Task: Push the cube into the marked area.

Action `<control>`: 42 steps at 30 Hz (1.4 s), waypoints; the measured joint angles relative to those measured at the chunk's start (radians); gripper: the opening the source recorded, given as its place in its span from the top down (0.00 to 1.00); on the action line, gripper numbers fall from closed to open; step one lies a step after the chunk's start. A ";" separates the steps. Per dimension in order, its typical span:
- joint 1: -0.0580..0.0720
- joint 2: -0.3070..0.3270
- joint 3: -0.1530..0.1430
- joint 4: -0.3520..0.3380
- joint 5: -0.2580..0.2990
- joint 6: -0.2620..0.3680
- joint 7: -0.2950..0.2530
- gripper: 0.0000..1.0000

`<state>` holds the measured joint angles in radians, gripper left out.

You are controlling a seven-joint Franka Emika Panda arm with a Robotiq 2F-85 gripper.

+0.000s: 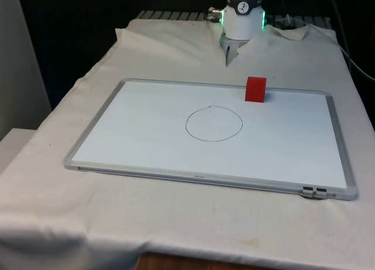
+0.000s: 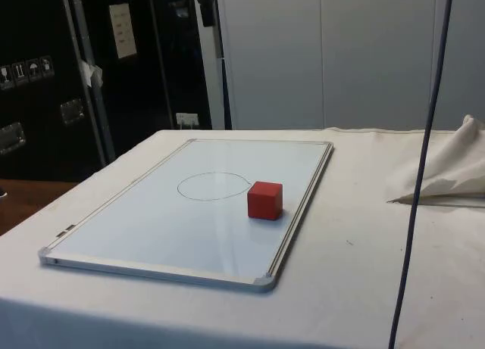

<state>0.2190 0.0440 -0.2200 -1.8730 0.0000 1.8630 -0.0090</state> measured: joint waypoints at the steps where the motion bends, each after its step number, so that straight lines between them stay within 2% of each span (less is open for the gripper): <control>1: 0.000 0.000 0.000 0.000 0.000 0.000 0.000 0.12; 3: 0.000 0.000 0.000 0.000 0.000 0.000 0.001 0.22; 4: 0.000 0.000 0.000 0.000 0.000 0.000 0.001 0.22; 7: 0.000 0.000 0.000 0.000 0.000 0.000 0.002 0.38; 8: 0.000 0.000 0.000 0.000 0.000 0.000 0.002 0.47; 12: 0.000 0.000 0.000 0.000 0.000 0.000 0.002 0.67; 13: 0.000 0.000 0.000 0.000 0.000 0.000 0.002 0.67; 15: 0.000 0.000 0.000 0.000 0.000 0.000 0.003 0.77; 16: -0.001 0.000 0.000 0.000 0.000 0.000 0.003 0.86; 18: -0.001 0.000 0.000 0.000 0.000 0.000 0.003 0.98; 25: 0.000 -0.031 0.000 -0.025 0.000 -0.001 0.007 1.00; 33: 0.000 -0.099 0.002 -0.110 0.002 0.033 0.007 1.00; 38: 0.000 -0.149 0.002 -0.197 0.015 0.083 0.003 1.00; 42: 0.000 -0.169 0.002 -0.230 0.017 0.102 0.003 1.00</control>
<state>0.2190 -0.1250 -0.2180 -2.1030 0.0170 1.9650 -0.0060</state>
